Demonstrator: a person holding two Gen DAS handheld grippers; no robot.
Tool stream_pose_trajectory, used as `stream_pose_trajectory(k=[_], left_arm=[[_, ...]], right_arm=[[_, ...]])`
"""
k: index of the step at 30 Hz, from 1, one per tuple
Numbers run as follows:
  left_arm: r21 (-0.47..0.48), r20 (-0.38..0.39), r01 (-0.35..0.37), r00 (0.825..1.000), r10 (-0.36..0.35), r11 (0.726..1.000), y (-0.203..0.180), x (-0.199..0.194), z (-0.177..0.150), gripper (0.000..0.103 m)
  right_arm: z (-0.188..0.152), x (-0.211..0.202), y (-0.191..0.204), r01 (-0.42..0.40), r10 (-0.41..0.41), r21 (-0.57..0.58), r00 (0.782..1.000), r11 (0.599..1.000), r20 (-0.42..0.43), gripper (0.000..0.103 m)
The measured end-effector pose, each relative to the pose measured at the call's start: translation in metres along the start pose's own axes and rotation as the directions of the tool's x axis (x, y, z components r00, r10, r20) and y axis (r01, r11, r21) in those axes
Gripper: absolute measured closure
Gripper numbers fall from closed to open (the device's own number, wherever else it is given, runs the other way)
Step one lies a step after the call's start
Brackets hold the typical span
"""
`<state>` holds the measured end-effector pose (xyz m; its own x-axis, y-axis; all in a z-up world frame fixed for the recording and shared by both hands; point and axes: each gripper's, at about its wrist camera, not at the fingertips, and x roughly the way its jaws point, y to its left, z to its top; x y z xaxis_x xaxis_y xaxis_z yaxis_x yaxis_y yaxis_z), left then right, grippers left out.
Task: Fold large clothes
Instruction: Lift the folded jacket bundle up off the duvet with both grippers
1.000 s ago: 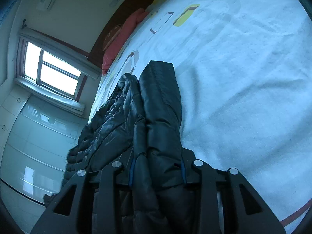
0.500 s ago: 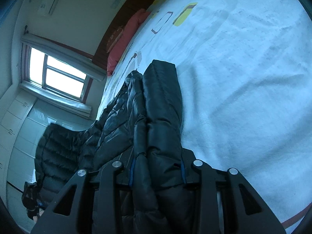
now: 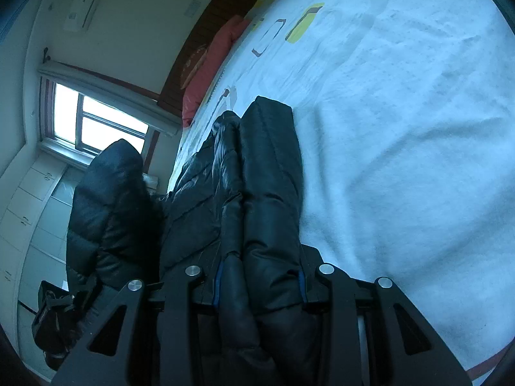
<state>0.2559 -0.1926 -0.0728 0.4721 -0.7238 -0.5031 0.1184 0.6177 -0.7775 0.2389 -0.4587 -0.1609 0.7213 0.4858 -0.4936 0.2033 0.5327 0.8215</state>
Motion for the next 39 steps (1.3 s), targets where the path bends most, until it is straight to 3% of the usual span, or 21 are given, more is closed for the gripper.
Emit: stream_pose_trajectory(k=[7, 14, 23, 28, 31, 34, 39], left_arm=[[0.056, -0.042, -0.039, 0.998, 0.041, 0.998, -0.013, 0.049, -0.016, 0.082], [0.092, -0.051, -0.050, 0.997, 0.055, 0.994, -0.003, 0.070, -0.025, 0.082], [0.150, -0.045, -0.066, 0.996, 0.073, 0.986, -0.004, 0.065, -0.030, 0.082], [0.191, -0.048, -0.074, 0.995, 0.084, 0.979, -0.014, 0.048, -0.030, 0.081], [0.219, -0.053, -0.068, 0.995, 0.081, 0.973, -0.025, 0.040, -0.033, 0.072], [0.214, -0.058, -0.017, 0.998, 0.031, 0.977, -0.034, 0.032, -0.037, 0.042], [0.235, -0.037, -0.001, 0.999, 0.010, 0.972, -0.053, 0.014, -0.043, 0.037]], right_arm=[[0.001, -0.005, -0.008, -0.016, 0.016, 0.024, 1.000, 1.000, 0.004, 0.072], [-0.002, -0.007, -0.007, -0.006, 0.006, 0.024, 1.000, 1.000, 0.012, 0.072], [-0.003, -0.012, 0.001, 0.013, -0.013, 0.018, 1.000, 1.000, 0.016, 0.068], [0.000, -0.019, 0.007, 0.032, -0.032, 0.015, 0.999, 0.999, 0.019, 0.058], [-0.001, -0.026, 0.010, 0.039, -0.040, 0.017, 0.999, 0.999, 0.036, 0.048], [-0.002, -0.037, 0.012, 0.053, -0.054, 0.013, 0.997, 0.999, 0.051, 0.043], [-0.002, -0.053, 0.014, 0.059, -0.060, 0.019, 0.996, 0.998, 0.066, 0.043]])
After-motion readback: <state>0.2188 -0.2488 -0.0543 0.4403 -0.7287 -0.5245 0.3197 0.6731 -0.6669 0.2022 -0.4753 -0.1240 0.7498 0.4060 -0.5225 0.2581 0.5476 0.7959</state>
